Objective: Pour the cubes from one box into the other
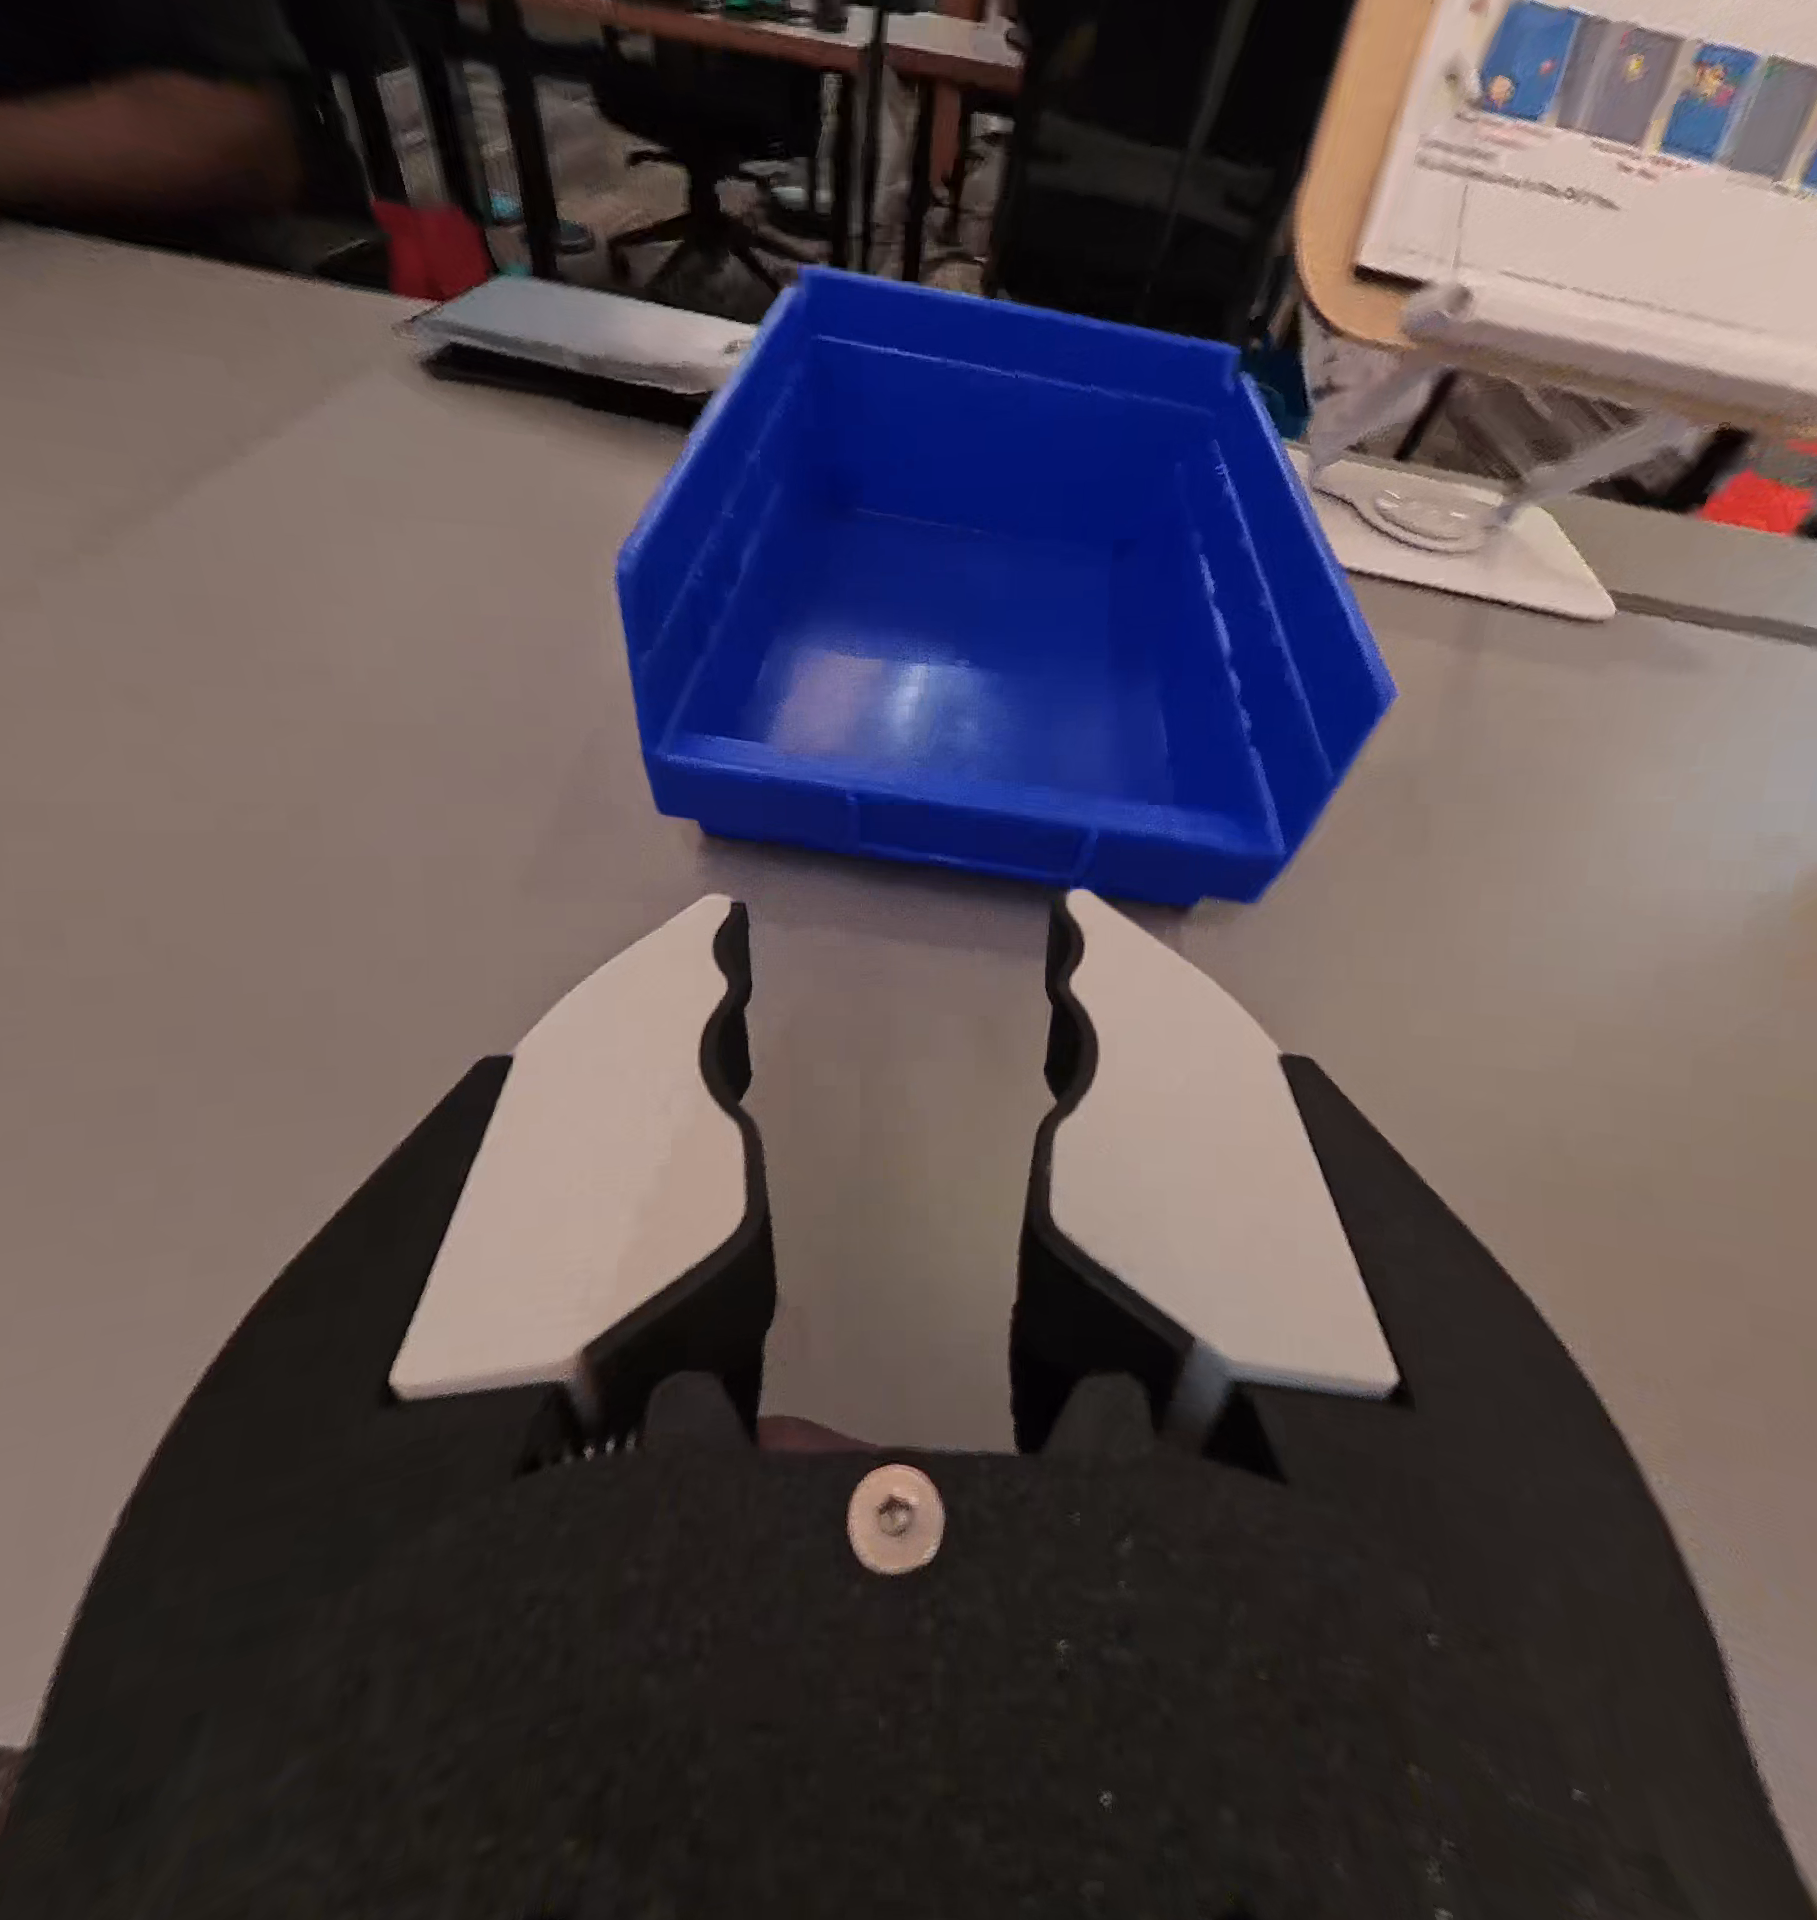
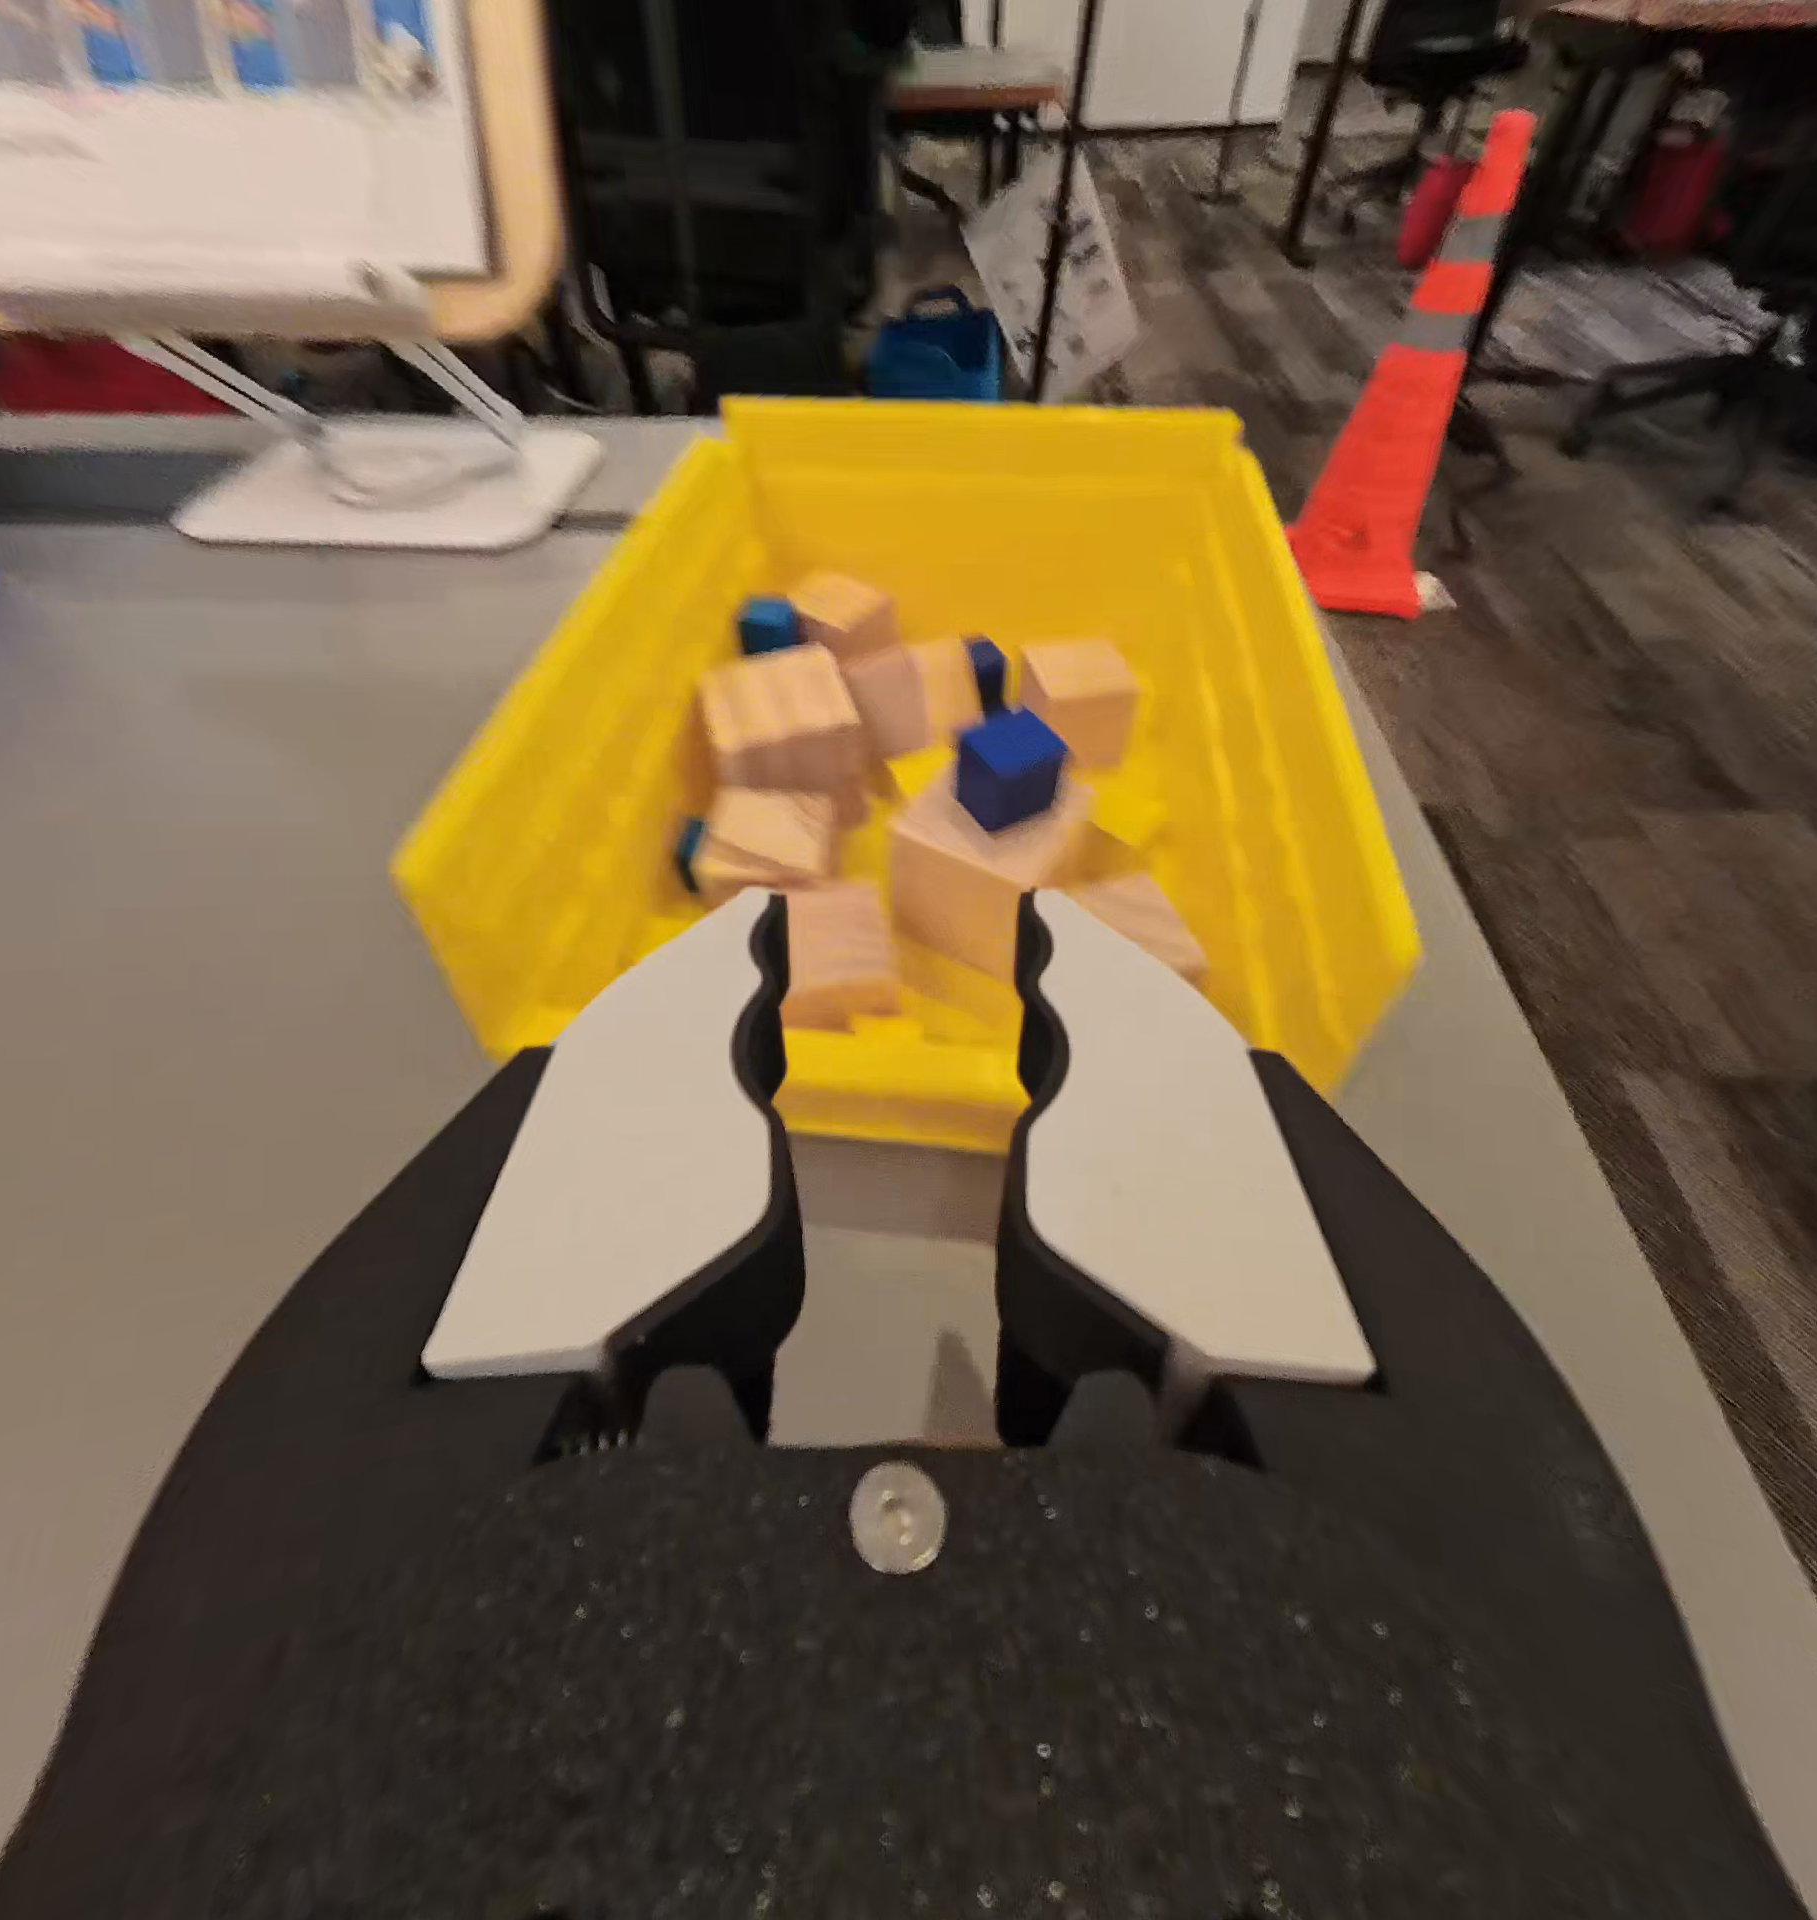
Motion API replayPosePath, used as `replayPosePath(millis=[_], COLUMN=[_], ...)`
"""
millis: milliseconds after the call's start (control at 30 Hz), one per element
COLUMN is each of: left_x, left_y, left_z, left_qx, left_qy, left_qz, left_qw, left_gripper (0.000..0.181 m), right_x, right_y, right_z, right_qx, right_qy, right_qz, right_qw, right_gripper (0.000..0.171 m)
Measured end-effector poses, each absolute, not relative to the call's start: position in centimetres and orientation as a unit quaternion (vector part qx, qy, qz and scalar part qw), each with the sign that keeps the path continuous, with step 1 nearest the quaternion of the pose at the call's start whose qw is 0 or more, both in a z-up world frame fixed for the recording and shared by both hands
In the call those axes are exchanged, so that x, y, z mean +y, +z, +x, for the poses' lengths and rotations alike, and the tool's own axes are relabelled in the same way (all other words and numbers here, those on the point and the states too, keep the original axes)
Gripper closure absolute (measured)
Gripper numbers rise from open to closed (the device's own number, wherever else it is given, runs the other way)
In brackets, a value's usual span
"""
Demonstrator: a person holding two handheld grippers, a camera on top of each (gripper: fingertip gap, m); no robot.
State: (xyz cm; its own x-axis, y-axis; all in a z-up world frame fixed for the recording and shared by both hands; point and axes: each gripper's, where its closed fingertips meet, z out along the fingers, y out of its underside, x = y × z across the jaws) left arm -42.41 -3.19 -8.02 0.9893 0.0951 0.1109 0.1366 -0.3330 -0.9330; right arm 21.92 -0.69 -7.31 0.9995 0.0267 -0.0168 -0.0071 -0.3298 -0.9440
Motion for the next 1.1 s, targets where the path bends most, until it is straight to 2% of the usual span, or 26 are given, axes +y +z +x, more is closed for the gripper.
replayPosePath(millis=[167, 233, 400, 1100], left_x=[-3.0, -3.0, -3.1, -2.5], left_y=[-7.6, -8.1, -9.0, -10.3], left_z=[-40.4, -39.7, -38.8, -37.7], left_qx=[-0.016, -0.011, 0.011, 0.028], left_qy=[-0.025, -0.035, -0.032, -0.057], left_qz=[-0.803, -0.808, -0.820, -0.836], left_qw=[0.596, 0.587, 0.572, 0.545], left_gripper=[0.127, 0.127, 0.127, 0.128], right_x=[-0.5, -0.4, -0.2, -0.9], right_y=[-11.0, -10.9, -10.8, -10.8], right_z=[24.6, 24.1, 23.9, 23.9], right_qx=[0.038, 0.052, 0.015, 0.000], right_qy=[0.036, 0.062, -0.011, -0.030], right_qz=[-0.831, -0.830, -0.831, -0.830], right_qw=[0.555, 0.552, 0.556, 0.556], right_gripper=[0.130, 0.130, 0.131, 0.133])
